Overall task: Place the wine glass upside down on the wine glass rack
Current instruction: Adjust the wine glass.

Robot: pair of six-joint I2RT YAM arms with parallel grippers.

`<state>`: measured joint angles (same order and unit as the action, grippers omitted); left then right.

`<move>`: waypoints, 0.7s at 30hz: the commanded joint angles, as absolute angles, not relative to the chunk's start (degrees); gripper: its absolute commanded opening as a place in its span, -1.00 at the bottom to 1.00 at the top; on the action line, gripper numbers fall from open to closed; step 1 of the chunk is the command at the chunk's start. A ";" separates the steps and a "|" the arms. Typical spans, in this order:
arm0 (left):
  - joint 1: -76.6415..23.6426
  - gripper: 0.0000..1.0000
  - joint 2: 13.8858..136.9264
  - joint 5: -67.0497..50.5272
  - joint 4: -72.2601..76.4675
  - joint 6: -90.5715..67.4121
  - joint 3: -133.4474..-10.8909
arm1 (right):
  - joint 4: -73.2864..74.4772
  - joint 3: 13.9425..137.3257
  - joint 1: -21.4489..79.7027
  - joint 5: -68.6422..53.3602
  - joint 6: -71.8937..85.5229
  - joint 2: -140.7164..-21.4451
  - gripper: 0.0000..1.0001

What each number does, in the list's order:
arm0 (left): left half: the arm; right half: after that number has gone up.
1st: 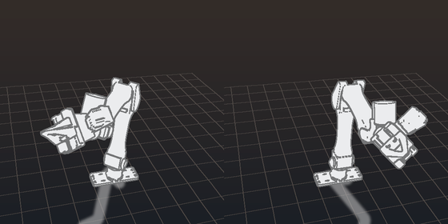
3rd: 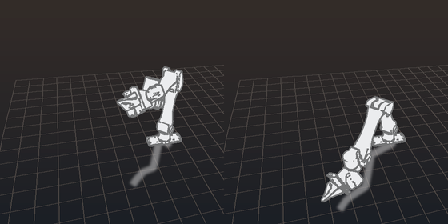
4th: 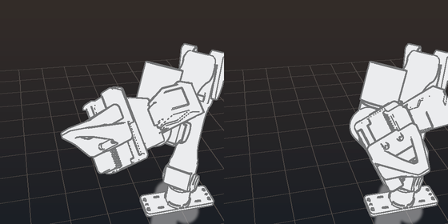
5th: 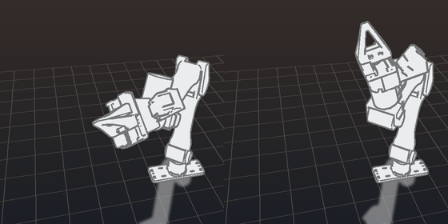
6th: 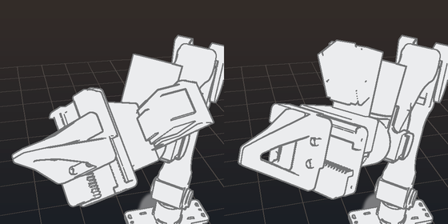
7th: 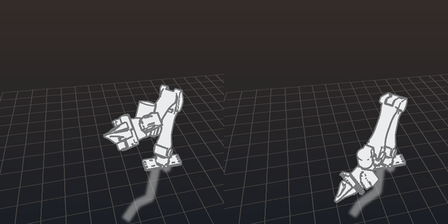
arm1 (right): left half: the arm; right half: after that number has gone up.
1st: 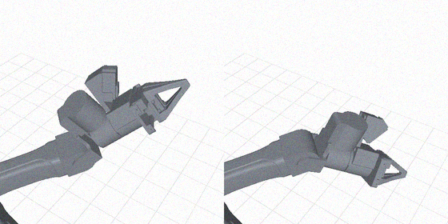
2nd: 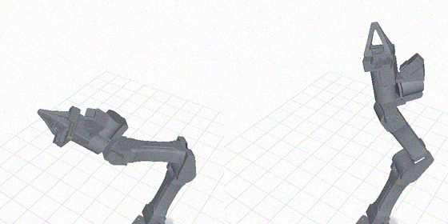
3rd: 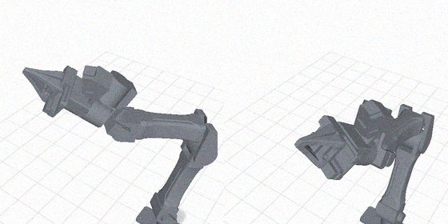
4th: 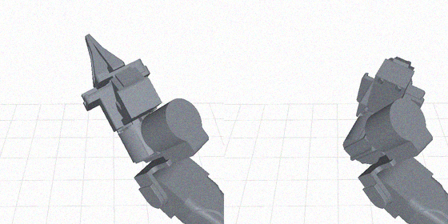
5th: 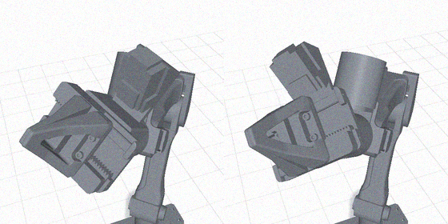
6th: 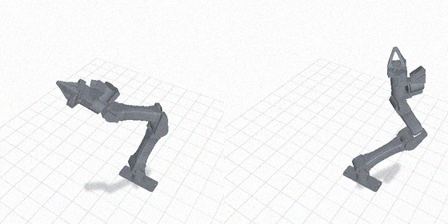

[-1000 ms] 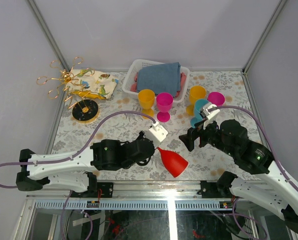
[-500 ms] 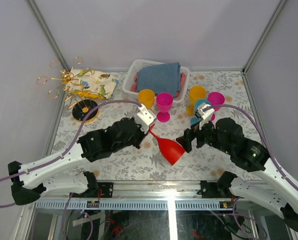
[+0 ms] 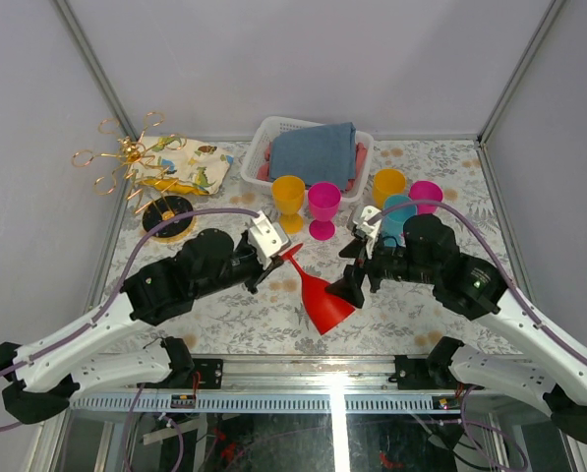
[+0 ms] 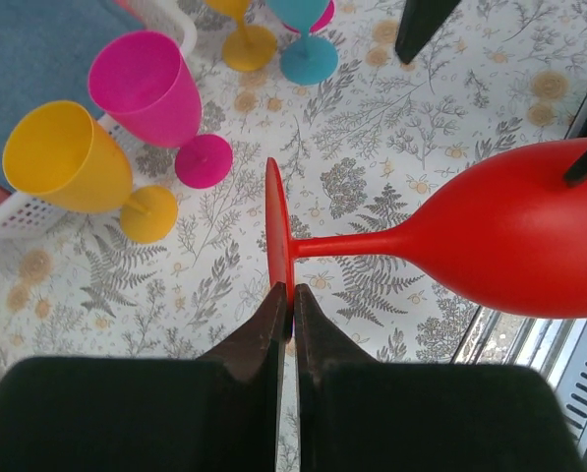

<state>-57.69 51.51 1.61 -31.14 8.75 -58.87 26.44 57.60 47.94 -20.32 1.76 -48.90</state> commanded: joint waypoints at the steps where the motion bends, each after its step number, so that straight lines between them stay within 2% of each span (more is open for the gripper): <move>1: -57.41 -1.00 49.75 -2.35 -26.55 14.38 -58.35 | 19.83 60.74 48.08 -27.15 -4.21 -50.23 0.87; 5: -57.38 -1.00 50.16 -6.06 -27.43 17.16 -58.48 | 16.73 60.68 48.07 -25.22 -9.90 -52.44 0.90; 10: -57.39 -1.00 51.49 -9.71 -29.14 19.70 -59.98 | 10.58 58.91 48.08 -28.38 -12.84 -53.30 0.92; 16: -57.38 -1.00 52.86 -12.44 -31.16 21.78 -61.84 | -2.26 50.94 48.08 -31.72 -15.35 -51.39 0.68; 21: -57.31 -1.00 53.52 -14.52 -33.18 23.10 -63.06 | 1.14 52.26 48.07 -33.73 -18.84 -53.83 0.34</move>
<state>-57.69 53.49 -11.22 -32.45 20.58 -60.31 4.97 50.59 47.94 -30.39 -14.87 -52.53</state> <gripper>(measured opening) 0.009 0.717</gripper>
